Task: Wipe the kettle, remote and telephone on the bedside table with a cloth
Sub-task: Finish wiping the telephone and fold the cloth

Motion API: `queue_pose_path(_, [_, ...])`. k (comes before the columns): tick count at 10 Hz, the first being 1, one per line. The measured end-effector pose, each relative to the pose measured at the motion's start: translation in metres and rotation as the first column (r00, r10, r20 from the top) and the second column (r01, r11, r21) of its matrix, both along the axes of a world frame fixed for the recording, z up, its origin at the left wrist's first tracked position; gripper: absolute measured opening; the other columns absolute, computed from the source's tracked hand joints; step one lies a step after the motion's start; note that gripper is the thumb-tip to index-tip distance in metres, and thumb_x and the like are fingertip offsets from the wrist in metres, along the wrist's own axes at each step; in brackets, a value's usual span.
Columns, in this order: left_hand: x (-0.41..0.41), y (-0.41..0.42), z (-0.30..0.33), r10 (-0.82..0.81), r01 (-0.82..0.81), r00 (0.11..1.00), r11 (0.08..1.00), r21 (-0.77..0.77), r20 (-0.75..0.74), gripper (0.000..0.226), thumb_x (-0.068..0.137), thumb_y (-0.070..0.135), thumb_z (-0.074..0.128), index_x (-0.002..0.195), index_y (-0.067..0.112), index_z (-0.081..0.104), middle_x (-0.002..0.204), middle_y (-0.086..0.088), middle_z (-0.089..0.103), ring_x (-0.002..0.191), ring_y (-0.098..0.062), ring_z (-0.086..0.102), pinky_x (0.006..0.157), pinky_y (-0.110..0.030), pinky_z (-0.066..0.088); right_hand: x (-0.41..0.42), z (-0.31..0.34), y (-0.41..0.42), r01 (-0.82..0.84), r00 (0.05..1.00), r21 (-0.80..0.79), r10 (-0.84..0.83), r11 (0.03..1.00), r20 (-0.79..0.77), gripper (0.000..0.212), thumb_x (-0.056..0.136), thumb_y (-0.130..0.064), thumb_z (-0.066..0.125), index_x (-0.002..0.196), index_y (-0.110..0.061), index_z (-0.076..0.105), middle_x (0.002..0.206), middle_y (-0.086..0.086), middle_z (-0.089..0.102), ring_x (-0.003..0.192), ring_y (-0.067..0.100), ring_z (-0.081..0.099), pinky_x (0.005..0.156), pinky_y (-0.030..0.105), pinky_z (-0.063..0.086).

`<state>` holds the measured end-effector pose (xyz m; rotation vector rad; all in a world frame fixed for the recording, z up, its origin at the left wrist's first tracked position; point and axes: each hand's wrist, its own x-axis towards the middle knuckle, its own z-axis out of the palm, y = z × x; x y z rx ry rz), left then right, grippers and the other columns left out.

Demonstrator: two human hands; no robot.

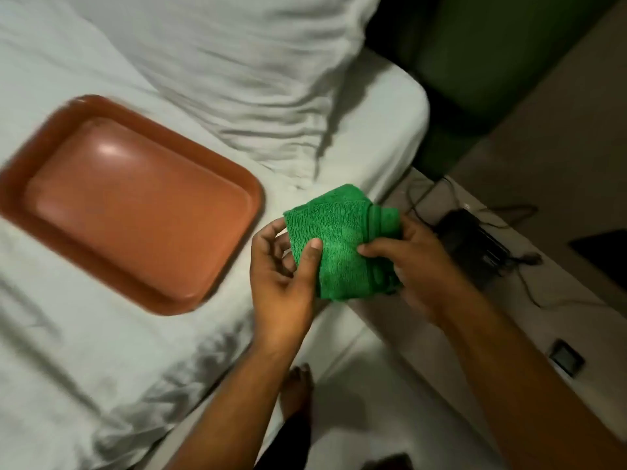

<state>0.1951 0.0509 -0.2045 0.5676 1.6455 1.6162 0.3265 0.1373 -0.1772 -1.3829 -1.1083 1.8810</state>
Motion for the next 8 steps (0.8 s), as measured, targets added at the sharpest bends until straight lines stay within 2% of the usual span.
queue_pose_path(1, [-0.088,-0.02,0.021,0.162,-0.192,0.963,0.973,-0.126,-0.213,0.035,0.089,0.011,0.075,0.11,0.025,0.052,0.092,0.008,0.075,0.078,0.006,0.068,0.075,-0.019,0.056,-0.1,0.016,0.004,-0.231,0.954,0.169,0.189,0.958,0.234,0.035,0.074,-0.002,0.072,0.107,-0.012,0.063,0.103,0.011,0.071,0.096,0.026,0.067,0.089,0.048,0.055])
queue_pose_path(2, [-0.134,-0.028,0.024,0.218,-0.3,0.924,0.923,-0.24,-0.314,0.035,0.085,0.021,0.078,0.104,0.027,0.05,0.096,0.005,0.072,0.075,0.007,0.068,0.074,-0.021,0.056,-0.153,0.018,0.001,-0.357,0.912,0.22,0.288,0.908,0.29,0.041,0.073,-0.005,0.075,0.111,-0.01,0.06,0.105,0.011,0.07,0.096,0.025,0.067,0.09,0.046,0.054])
queue_pose_path(3, [-0.176,-0.029,0.016,0.152,-0.336,0.899,0.842,-0.423,-0.412,0.041,0.082,0.031,0.079,0.104,0.018,0.048,0.091,0.006,0.065,0.086,-0.013,0.067,0.069,-0.024,0.048,-0.203,0.01,0.002,-0.531,0.799,0.284,0.358,0.799,0.483,0.041,0.067,-0.015,0.078,0.105,-0.013,0.063,0.102,0.007,0.07,0.094,0.023,0.067,0.088,0.04,0.055])
queue_pose_path(4, [-0.184,-0.028,0.007,0.047,-0.319,0.877,0.8,-0.508,-0.478,0.048,0.079,0.035,0.08,0.105,0.011,0.048,0.095,-0.001,0.062,0.089,-0.022,0.062,0.074,-0.028,0.044,-0.217,0.004,0.004,-0.647,0.648,0.321,0.276,0.692,0.71,0.043,0.065,-0.024,0.079,0.104,-0.013,0.064,0.101,0.007,0.07,0.097,0.025,0.066,0.088,0.036,0.054])
queue_pose_path(5, [-0.184,-0.026,0.006,-0.034,-0.339,0.805,0.793,-0.507,-0.593,0.049,0.078,0.035,0.08,0.102,0.012,0.044,0.099,-0.006,0.061,0.088,-0.023,0.059,0.072,-0.028,0.041,-0.216,-0.002,-0.003,-0.716,0.55,0.403,0.106,0.57,0.828,0.052,0.07,-0.029,0.075,0.114,-0.011,0.056,0.115,0.011,0.063,0.11,0.03,0.058,0.094,0.038,0.05])
queue_pose_path(6, [-0.172,-0.024,0.014,-0.122,-0.313,0.716,0.824,-0.473,-0.687,0.04,0.08,0.032,0.075,0.102,0.015,0.047,0.102,-0.007,0.059,0.092,-0.026,0.059,0.073,-0.029,0.041,-0.198,0.007,-0.012,-0.662,0.637,0.466,0.114,0.587,0.762,0.057,0.076,-0.028,0.07,0.125,-0.01,0.047,0.124,0.015,0.054,0.118,0.033,0.05,0.099,0.043,0.045])
queue_pose_path(7, [-0.12,-0.002,0.036,-0.293,-0.123,0.588,0.889,-0.442,-0.754,0.039,0.087,0.027,0.067,0.12,0.01,0.056,0.121,-0.015,0.061,0.112,-0.034,0.057,0.091,-0.041,0.048,-0.128,0.041,-0.011,-0.615,0.655,0.517,0.02,0.595,0.756,0.055,0.08,-0.022,0.064,0.129,-0.012,0.042,0.125,0.015,0.052,0.117,0.035,0.049,0.095,0.043,0.043])
queue_pose_path(8, [-0.067,0.006,0.06,-0.407,0.096,0.534,0.9,-0.425,-0.741,0.044,0.092,0.022,0.064,0.131,0.007,0.054,0.131,-0.018,0.059,0.121,-0.037,0.056,0.098,-0.043,0.046,-0.067,0.071,-0.016,-0.629,0.568,0.488,-0.071,0.605,0.82,0.057,0.081,-0.02,0.061,0.132,-0.013,0.039,0.129,0.014,0.049,0.121,0.033,0.046,0.101,0.042,0.039])
